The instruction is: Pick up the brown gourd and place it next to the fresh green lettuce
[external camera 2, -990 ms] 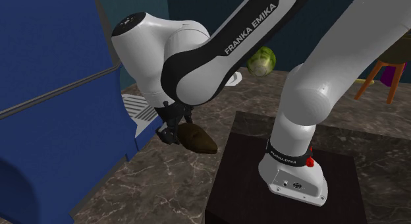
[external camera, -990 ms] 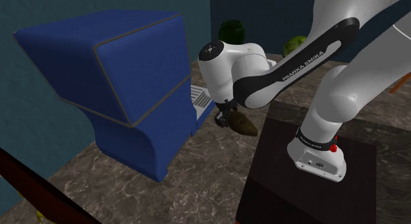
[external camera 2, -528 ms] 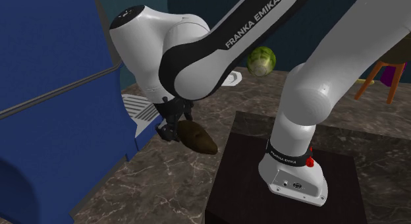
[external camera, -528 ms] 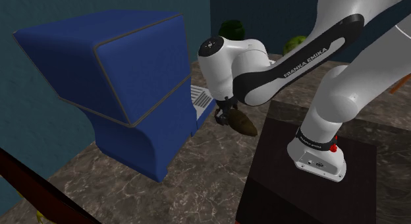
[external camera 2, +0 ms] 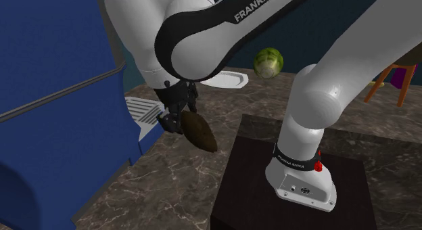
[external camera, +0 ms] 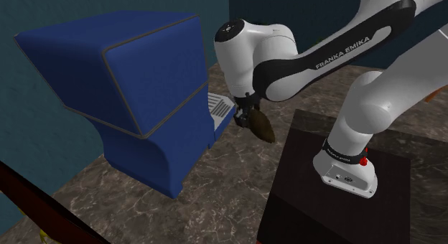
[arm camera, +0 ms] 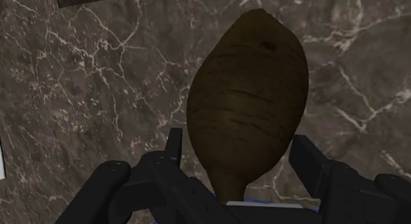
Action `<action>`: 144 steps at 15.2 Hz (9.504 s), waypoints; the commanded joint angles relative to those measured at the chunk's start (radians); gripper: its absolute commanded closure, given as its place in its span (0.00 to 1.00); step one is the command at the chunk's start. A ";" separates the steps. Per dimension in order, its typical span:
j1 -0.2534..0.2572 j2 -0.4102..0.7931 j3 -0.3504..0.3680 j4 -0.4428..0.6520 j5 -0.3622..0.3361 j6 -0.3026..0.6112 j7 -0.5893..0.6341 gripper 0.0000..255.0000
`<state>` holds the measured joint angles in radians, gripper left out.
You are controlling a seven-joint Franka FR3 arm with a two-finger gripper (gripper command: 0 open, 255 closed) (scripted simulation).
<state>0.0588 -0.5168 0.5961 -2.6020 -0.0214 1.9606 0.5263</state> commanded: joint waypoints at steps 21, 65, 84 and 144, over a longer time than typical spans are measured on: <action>0.005 -0.095 -0.076 0.226 -0.007 -0.306 -0.091 1.00; -0.125 -0.687 -0.861 0.014 -0.584 -0.480 -0.826 1.00; -0.178 -0.658 -1.254 0.067 -0.903 -0.325 -1.057 1.00; -0.410 -0.573 -1.414 -0.273 -1.064 0.068 -1.000 0.00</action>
<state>-0.3512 -1.0896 -0.8182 -2.8745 -1.0857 2.0294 -0.4731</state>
